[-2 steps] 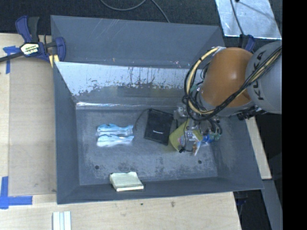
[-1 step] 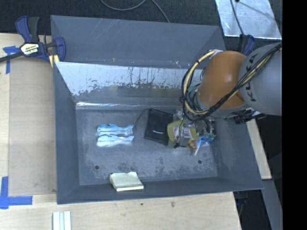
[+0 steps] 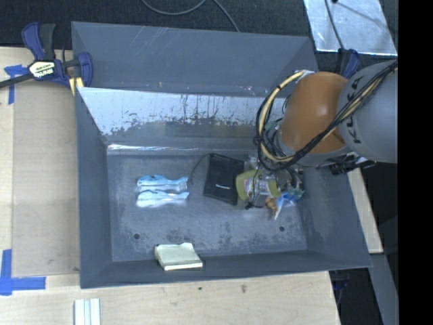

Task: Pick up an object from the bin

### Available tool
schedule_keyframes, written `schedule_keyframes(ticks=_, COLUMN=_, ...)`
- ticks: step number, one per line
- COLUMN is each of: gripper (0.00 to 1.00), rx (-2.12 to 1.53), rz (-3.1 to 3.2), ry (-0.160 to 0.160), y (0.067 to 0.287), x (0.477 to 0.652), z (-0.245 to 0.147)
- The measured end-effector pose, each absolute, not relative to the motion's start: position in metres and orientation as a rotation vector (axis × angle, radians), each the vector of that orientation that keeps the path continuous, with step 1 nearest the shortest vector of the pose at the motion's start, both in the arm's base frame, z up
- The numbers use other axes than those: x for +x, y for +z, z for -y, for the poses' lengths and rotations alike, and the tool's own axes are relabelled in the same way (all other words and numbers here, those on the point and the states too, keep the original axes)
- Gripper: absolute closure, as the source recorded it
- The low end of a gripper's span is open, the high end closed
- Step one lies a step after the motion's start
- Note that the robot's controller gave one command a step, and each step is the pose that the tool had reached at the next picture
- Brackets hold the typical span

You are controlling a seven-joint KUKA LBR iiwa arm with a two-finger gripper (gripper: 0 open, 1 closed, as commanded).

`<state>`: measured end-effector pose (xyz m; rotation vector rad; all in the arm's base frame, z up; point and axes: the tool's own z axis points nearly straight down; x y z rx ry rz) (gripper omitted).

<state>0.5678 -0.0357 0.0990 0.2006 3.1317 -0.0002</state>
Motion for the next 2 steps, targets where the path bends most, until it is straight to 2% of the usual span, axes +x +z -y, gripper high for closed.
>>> schedule_keyframes(ticks=1, gripper=1.00, rx=0.199, rz=-3.138, ry=0.001, y=0.138, x=0.566, z=0.040)
schedule_keyframes(ticks=2, gripper=1.00, rx=0.182, rz=-3.134, ry=0.000, y=0.200, x=0.560, z=0.034)
